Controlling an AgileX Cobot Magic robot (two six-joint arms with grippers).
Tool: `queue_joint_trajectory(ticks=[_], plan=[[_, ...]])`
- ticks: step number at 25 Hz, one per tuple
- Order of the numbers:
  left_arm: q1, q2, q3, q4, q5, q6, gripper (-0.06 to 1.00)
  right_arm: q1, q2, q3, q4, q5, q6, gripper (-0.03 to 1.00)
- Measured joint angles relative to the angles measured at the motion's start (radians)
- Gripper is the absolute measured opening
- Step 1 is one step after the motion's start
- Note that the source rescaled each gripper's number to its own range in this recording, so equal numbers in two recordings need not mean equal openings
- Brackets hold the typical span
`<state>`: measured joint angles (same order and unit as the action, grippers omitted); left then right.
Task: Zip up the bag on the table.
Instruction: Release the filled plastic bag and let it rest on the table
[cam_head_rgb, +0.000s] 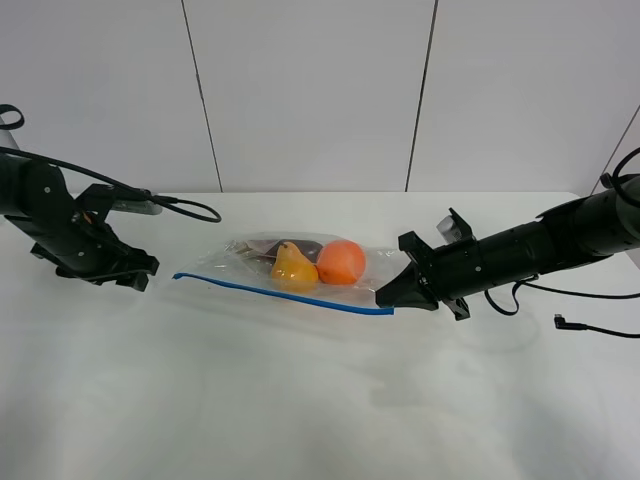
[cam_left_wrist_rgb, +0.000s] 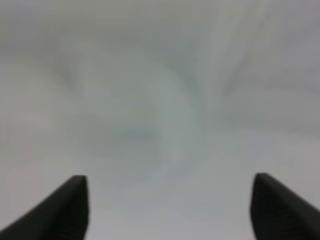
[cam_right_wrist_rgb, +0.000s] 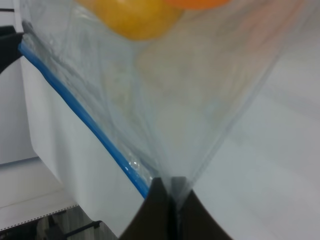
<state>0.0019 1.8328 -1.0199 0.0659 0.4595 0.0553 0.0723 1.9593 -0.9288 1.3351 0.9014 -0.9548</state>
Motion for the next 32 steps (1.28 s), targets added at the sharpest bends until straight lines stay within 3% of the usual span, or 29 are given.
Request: queue_joint_trajectory(ticks=[6, 15, 22, 32], plan=[[0.093, -0.003, 0.000, 0.001, 0.113, -0.016, 0.87, 0.000, 0.000, 0.000, -0.008, -0.007, 0.000, 0.00], [0.100, -0.195, 0.000, -0.012, 0.145, -0.017, 0.88, 0.000, 0.000, 0.000, -0.009, -0.016, -0.001, 0.00], [0.067, -0.515, 0.045, -0.108, 0.124, 0.022, 0.88, 0.000, 0.000, 0.000, -0.015, -0.020, -0.001, 0.00], [-0.014, -0.897, 0.166, -0.122, 0.096, 0.026, 0.88, 0.000, 0.000, 0.000, -0.050, -0.020, -0.001, 0.00]])
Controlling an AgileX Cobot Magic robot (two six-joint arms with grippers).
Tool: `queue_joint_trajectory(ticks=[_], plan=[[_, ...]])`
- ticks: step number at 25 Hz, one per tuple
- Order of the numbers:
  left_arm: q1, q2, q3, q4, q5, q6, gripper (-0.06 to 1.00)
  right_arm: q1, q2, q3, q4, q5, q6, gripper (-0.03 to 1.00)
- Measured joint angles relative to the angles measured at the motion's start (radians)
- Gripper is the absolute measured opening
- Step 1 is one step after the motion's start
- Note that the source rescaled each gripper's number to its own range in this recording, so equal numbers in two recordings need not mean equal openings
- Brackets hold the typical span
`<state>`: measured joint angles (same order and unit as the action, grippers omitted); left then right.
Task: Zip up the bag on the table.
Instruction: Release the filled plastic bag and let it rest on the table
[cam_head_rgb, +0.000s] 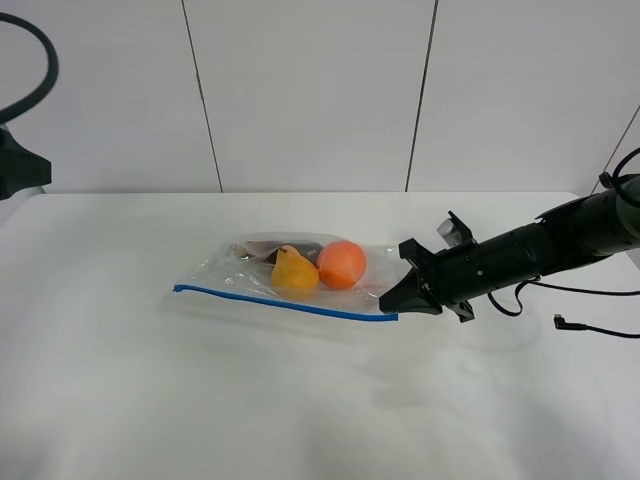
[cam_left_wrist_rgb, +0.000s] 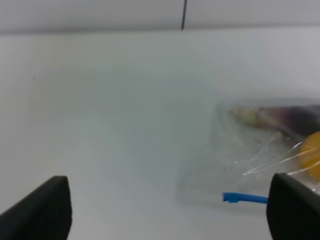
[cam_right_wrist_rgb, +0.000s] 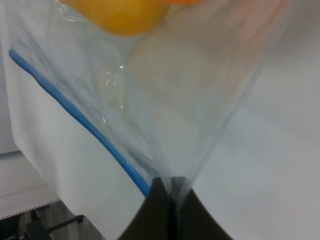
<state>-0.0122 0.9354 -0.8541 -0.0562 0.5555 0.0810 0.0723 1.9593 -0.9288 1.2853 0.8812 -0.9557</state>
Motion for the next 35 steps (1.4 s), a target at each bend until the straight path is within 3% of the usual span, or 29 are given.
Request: queue_joint_trajectory(ticks=[10, 27, 35], plan=[[-0.053, -0.305, 0.110, 0.000, 0.070, -0.006, 0.88, 0.000, 0.000, 0.000, -0.006, -0.001, 0.000, 0.00], [-0.053, -0.922, 0.265, 0.001, 0.370, -0.025, 0.88, 0.000, 0.000, 0.000, -0.017, -0.032, 0.004, 0.00], [-0.053, -0.938, 0.337, 0.000, 0.411, -0.034, 0.88, 0.000, 0.000, 0.000, -0.029, -0.043, 0.004, 0.00]])
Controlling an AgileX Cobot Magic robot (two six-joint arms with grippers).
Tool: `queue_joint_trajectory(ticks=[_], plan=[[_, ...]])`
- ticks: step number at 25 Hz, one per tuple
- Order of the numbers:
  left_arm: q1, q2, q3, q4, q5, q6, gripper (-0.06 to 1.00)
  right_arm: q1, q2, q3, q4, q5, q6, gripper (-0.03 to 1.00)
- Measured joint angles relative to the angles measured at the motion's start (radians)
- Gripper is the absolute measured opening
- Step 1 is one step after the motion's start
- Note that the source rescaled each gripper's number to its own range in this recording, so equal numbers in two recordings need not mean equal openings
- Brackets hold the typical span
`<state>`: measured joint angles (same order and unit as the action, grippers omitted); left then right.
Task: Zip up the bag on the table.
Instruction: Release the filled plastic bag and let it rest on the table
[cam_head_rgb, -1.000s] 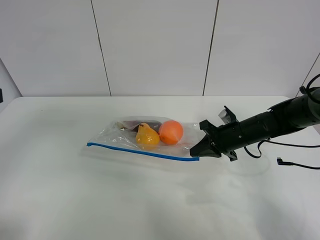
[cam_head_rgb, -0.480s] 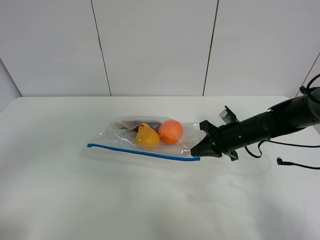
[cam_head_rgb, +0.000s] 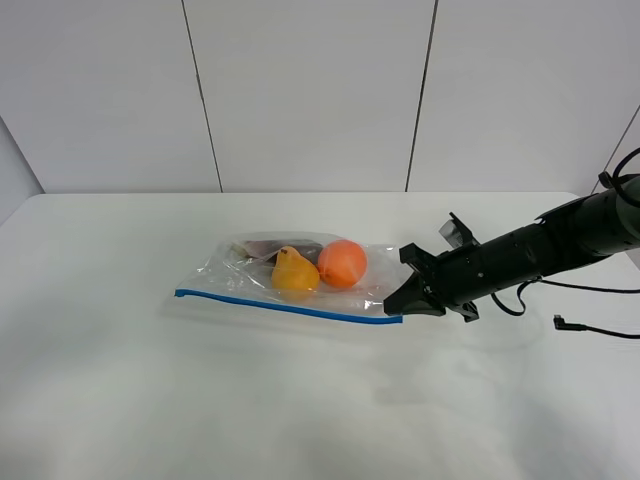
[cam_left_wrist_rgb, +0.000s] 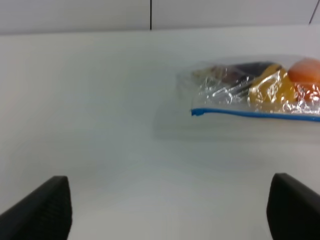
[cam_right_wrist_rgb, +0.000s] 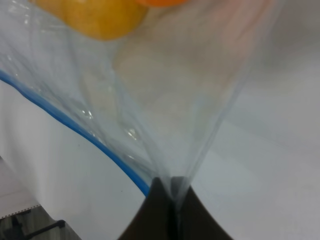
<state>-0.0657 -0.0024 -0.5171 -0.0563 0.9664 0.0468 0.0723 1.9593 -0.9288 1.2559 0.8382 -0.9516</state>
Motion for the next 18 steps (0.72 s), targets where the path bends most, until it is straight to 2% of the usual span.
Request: queue_joint_trajectory(ticks=[18], plan=[[0.000, 0.000, 0.003, 0.000, 0.006, -0.001, 0.88, 0.000, 0.000, 0.000, -0.010, -0.003, 0.001, 0.00]])
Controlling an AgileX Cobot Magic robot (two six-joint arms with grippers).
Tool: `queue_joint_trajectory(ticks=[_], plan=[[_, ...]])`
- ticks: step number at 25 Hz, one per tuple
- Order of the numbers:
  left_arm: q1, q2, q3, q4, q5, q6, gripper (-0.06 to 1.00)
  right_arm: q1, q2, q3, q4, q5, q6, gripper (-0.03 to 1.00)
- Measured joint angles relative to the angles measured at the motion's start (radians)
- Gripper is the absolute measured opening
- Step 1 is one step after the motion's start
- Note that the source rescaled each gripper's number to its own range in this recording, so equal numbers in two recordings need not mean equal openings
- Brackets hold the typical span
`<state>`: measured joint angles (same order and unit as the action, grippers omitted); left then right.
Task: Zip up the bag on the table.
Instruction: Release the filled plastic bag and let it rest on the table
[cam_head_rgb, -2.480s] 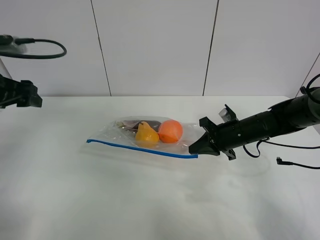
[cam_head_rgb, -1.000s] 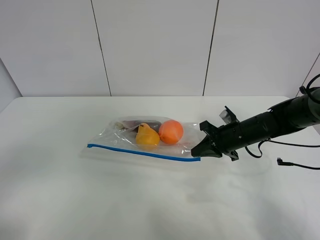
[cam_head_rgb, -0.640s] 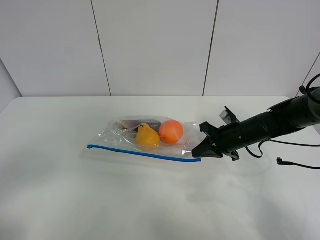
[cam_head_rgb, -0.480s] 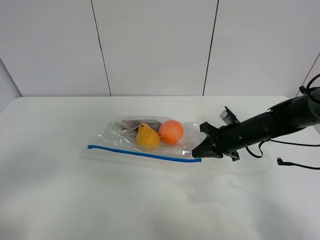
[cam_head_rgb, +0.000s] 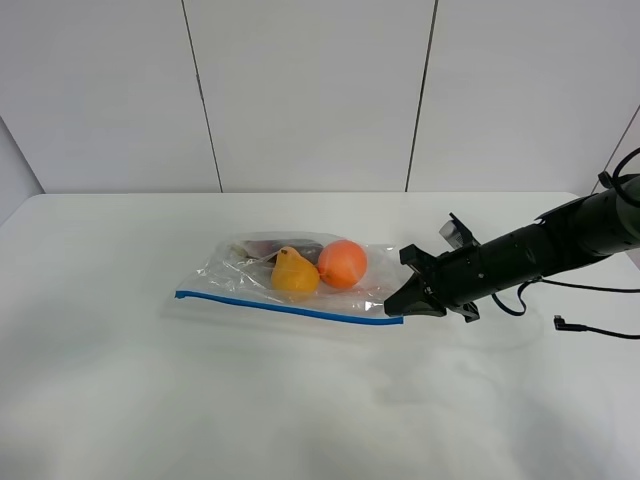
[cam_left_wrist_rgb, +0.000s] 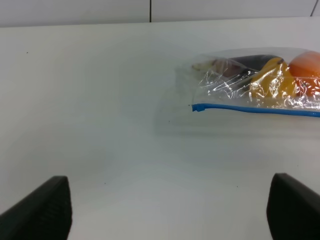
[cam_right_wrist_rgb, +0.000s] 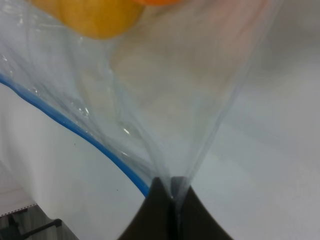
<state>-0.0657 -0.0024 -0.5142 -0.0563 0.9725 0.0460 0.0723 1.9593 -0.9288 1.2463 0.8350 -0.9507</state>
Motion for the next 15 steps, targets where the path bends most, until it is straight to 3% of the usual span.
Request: queue_joint_trajectory(ticks=[11, 15], plan=[[0.000, 0.000, 0.000, 0.000, 0.000, 0.000, 0.88, 0.000, 0.000, 0.000, 0.000, 0.000, 0.000, 0.01], [0.000, 0.000, 0.000, 0.000, 0.000, 0.000, 0.88, 0.000, 0.000, 0.000, -0.001, 0.000, -0.002, 0.13]])
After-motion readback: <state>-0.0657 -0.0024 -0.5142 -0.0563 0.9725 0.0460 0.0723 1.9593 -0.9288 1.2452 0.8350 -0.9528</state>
